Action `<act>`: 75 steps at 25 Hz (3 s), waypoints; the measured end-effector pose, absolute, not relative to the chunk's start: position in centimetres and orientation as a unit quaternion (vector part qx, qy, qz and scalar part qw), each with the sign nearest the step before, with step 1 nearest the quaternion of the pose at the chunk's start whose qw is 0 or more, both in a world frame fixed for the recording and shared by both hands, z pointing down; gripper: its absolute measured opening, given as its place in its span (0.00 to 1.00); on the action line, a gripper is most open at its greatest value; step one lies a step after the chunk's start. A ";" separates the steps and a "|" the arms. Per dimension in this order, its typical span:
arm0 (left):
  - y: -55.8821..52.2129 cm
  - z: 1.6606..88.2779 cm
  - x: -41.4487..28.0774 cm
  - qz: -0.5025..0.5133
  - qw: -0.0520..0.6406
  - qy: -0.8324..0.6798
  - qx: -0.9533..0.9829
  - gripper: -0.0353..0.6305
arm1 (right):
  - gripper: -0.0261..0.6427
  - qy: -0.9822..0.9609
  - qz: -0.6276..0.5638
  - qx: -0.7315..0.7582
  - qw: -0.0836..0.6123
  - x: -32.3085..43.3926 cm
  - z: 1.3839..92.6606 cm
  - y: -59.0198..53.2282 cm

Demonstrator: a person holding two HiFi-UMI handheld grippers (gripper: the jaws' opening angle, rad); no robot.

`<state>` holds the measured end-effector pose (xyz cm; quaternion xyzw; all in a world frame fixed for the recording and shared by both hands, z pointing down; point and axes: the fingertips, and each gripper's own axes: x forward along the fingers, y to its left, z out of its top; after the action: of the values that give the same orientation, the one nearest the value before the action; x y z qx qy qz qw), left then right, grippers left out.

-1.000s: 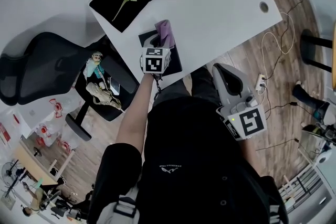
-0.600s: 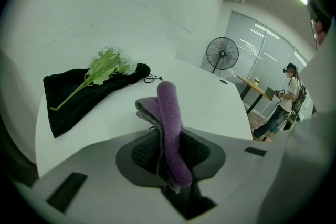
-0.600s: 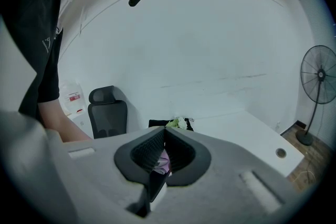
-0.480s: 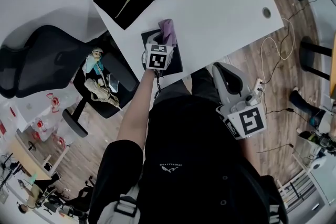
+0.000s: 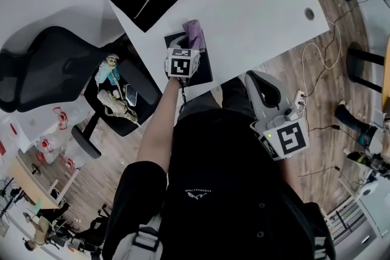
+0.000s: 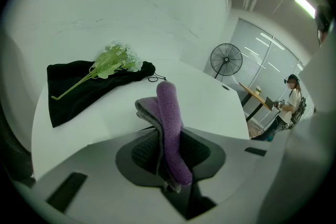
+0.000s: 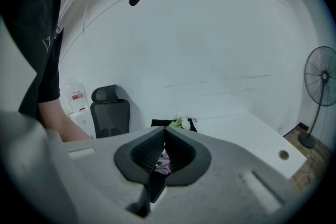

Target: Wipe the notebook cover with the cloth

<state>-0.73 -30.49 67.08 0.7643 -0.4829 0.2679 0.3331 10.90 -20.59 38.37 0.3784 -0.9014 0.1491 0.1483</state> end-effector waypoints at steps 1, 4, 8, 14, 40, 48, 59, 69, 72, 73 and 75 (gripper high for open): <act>-30.5 67.1 -0.8 0.269 0.333 -0.483 0.764 0.19 | 0.05 -0.902 0.150 0.378 0.148 10.9 38.4 -20.5; -30.5 67.1 -0.8 0.270 0.330 -0.484 0.764 0.19 | 0.05 -0.902 0.149 0.378 0.147 10.7 38.4 -20.4; -30.4 67.2 -1.3 0.274 0.328 -0.485 0.763 0.19 | 0.05 -0.902 0.150 0.377 0.146 10.4 38.6 -20.3; -30.3 67.0 -1.9 0.272 0.332 -0.488 0.760 0.19 | 0.05 -0.902 0.150 0.377 0.147 10.2 38.6 -20.3; -29.6 66.9 -5.2 0.263 0.342 -0.516 0.740 0.19 | 0.05 -0.907 0.146 0.367 0.147 9.3 38.4 -20.0; -29.2 66.9 -6.8 0.263 0.343 -0.525 0.733 0.19 | 0.05 -0.909 0.146 0.359 0.150 8.6 38.6 -19.7; -28.5 66.8 -8.6 0.267 0.342 -0.537 0.723 0.19 | 0.05 -0.914 0.146 0.349 0.150 7.7 38.6 -19.4; -28.0 66.9 -10.0 0.276 0.338 -0.546 0.715 0.19 | 0.05 -0.914 0.146 0.348 0.150 7.6 38.8 -19.2; -27.8 66.9 -10.5 0.278 0.339 -0.552 0.710 0.19 | 0.05 -0.914 0.147 0.347 0.151 7.8 38.9 -19.1; -27.8 66.9 -10.7 0.279 0.339 -0.554 0.708 0.19 | 0.05 -0.914 0.147 0.347 0.152 7.8 39.0 -19.1; -27.6 66.9 -11.0 0.280 0.338 -0.557 0.705 0.19 | 0.05 -0.913 0.147 0.348 0.153 7.8 39.0 -19.0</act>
<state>-10.97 -27.61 66.88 0.7048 -0.5570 0.2801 0.3384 7.84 -19.01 39.02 0.3475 -0.9134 0.1469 0.1528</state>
